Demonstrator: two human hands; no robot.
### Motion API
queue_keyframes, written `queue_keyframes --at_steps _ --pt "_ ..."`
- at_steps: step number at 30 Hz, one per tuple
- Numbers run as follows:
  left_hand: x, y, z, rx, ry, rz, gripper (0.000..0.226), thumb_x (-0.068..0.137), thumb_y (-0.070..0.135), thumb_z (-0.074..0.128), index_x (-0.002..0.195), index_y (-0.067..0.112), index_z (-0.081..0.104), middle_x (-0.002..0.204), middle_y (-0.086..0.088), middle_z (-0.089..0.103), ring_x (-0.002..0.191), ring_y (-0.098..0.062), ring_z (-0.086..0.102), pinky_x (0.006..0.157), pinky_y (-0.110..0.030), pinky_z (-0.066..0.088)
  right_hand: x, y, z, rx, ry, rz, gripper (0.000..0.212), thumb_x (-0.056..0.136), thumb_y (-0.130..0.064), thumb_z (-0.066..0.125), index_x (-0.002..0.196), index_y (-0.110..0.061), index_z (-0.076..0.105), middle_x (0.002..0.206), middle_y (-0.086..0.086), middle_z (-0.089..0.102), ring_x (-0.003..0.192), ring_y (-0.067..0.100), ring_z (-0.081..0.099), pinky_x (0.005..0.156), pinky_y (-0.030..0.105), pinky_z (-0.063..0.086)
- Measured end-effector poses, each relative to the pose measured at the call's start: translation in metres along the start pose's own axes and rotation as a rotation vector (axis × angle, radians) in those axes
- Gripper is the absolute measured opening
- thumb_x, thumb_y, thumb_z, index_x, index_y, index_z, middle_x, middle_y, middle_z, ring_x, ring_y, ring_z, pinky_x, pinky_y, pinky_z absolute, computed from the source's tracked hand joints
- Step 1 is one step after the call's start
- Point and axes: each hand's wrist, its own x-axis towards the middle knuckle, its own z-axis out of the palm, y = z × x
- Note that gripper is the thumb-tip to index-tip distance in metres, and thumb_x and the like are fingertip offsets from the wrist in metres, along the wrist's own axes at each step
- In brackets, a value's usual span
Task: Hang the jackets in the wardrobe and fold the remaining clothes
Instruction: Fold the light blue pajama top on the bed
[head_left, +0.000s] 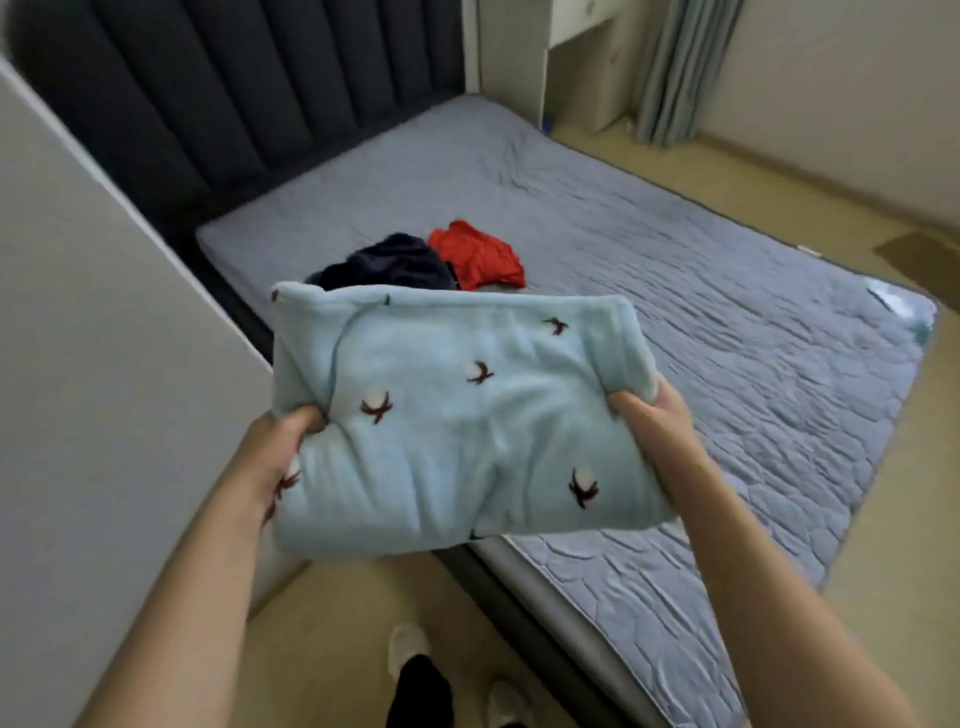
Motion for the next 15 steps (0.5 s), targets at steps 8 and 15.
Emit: queue_keyframes --at_steps 8,15 --pt "-0.185 -0.079 -0.185 -0.320 0.539 -0.042 0.041 0.056 0.034 0.058 0.083 0.005 0.067 0.076 -0.016 0.068 0.074 -0.028 0.064 0.066 -0.032 0.044 -0.098 -0.102 0.166 -0.085 -0.646 -0.320 0.031 0.083 0.001 0.055 0.102 -0.022 0.060 0.092 0.002 0.067 0.081 0.019 0.064 0.066 0.029 0.049" --pt "-0.373 -0.174 -0.294 -0.506 1.048 -0.075 0.030 0.055 0.035 0.054 0.071 0.009 0.055 0.063 -0.012 0.049 0.064 -0.023 0.048 0.057 -0.029 0.031 -0.291 -0.137 0.317 -0.130 -1.160 -0.579 0.038 0.085 -0.002 0.056 0.115 -0.025 0.054 0.095 -0.009 0.064 0.083 0.003 0.060 0.062 0.014 0.047"
